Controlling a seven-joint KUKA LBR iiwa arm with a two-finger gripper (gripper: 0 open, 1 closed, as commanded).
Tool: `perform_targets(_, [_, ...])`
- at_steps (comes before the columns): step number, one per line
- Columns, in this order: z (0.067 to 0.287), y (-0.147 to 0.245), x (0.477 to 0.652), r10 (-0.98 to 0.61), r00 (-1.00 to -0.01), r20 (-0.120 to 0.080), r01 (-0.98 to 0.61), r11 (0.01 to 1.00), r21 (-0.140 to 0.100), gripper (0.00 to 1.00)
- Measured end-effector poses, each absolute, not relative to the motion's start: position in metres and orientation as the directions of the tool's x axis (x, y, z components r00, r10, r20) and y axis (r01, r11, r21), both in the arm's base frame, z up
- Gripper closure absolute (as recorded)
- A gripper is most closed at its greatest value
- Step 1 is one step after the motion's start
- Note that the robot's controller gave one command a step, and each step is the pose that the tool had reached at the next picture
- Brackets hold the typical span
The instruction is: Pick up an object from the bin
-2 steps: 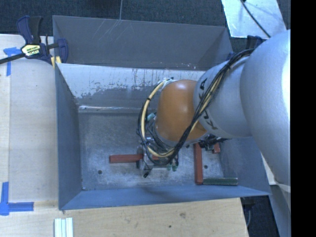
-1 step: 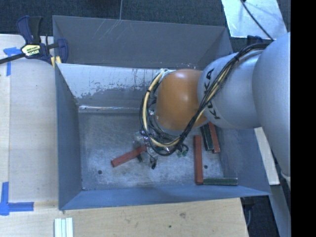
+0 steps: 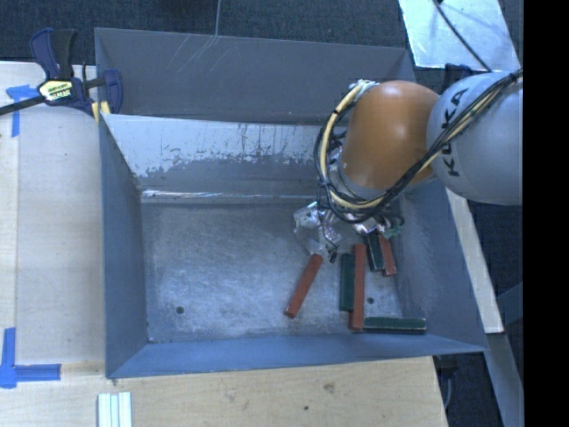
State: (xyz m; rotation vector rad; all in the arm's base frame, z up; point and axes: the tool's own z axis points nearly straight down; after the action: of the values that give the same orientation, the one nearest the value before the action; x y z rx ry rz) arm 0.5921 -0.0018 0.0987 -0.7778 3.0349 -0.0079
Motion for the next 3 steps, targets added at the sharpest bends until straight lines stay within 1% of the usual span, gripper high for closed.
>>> perform_targets(1, [0.097, 0.003, 0.59, -0.484, -0.875, -0.005, -0.484, 0.875, -0.001, 0.0])
perform_targets(2, [0.07, -0.08, 0.531, -0.558, -0.83, 0.002, -0.558, 0.83, -0.001, 0.0])
perform_targets(3, [0.074, -0.076, 0.534, -0.565, -0.825, 0.003, -0.565, 0.825, 0.0, 1.0])
